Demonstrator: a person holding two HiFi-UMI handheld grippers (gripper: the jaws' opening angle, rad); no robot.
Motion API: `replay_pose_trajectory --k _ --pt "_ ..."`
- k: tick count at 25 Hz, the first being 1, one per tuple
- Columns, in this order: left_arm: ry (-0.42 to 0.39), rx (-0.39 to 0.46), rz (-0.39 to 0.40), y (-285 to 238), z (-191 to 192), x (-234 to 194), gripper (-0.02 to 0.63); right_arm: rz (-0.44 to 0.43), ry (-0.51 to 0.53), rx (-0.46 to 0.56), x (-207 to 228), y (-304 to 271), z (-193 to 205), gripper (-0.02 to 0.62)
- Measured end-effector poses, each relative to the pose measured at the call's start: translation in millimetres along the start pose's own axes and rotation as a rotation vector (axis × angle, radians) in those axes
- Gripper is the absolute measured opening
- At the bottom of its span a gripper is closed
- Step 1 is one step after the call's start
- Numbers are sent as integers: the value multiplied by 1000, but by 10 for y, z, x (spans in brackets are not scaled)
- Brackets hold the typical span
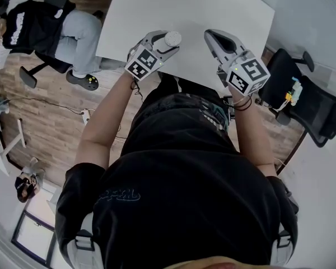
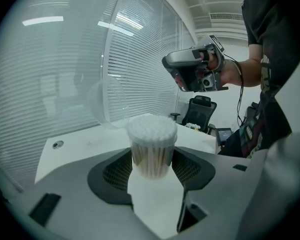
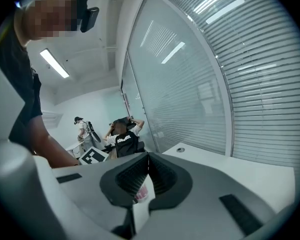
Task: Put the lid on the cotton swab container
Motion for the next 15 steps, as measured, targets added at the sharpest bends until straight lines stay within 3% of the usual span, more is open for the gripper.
replay_pose_trajectory --k 15 --pt "-28 3 -7 -43 -637 543 259 -125 -7 -11 55 253 -150 23"
Point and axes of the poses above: the fingertips, and each gripper's own axes: y backward along the fingers, x to its right, z out of its underside, the point moved 6 cm from there along y, backward along the fingers, and after that the axes turned 14 degrees about x, right-handed, at the moved point
